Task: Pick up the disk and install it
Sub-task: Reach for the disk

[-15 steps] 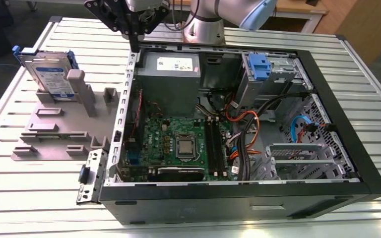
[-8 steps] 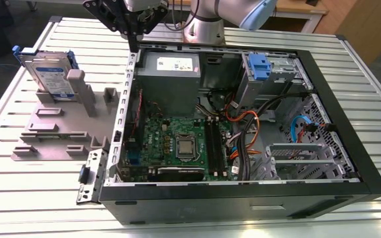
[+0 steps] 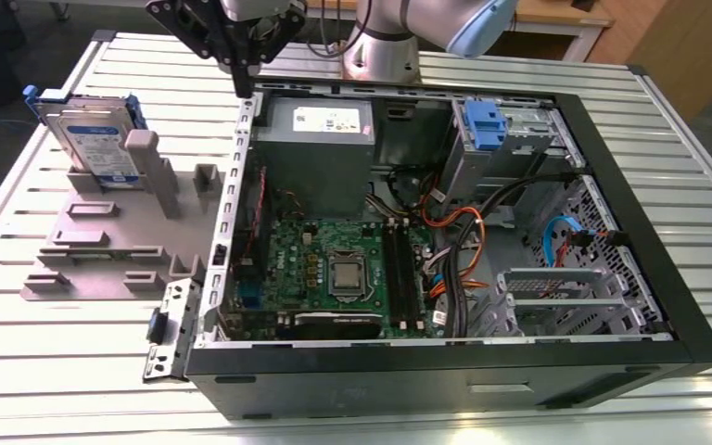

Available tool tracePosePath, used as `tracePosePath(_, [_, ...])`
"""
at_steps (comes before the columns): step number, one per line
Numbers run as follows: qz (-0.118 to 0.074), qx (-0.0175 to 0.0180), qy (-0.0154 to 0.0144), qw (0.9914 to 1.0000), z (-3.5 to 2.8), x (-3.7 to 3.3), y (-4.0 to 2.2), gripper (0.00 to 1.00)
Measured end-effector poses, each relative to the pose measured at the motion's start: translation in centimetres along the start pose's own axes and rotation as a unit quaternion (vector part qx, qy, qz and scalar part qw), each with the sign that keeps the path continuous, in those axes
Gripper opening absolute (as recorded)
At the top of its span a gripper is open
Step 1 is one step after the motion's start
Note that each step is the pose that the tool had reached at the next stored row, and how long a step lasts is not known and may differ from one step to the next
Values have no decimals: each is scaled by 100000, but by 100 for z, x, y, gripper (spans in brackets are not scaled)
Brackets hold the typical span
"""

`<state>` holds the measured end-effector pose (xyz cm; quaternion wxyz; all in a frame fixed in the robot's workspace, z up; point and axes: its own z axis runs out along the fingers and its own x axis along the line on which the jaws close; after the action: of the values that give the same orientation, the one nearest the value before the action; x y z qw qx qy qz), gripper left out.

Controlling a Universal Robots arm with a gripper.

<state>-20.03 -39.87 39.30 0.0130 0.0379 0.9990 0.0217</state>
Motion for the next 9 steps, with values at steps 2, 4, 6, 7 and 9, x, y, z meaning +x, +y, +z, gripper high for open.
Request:
tracePosePath(2, [1, -5, -5, 100000, 1, 13, 0, 11])
tracePosePath(4, [2, 2, 3, 100000, 1, 21, 0, 11])
tracePosePath(6, [-3, -5, -2, 100000, 2, 26, 0, 11])
tracePosePath(7, [1, -4, -2, 100000, 2, 29, 0, 11])
tracePosePath(9, [5, -2, 2, 100000, 2, 38, -1, 11])
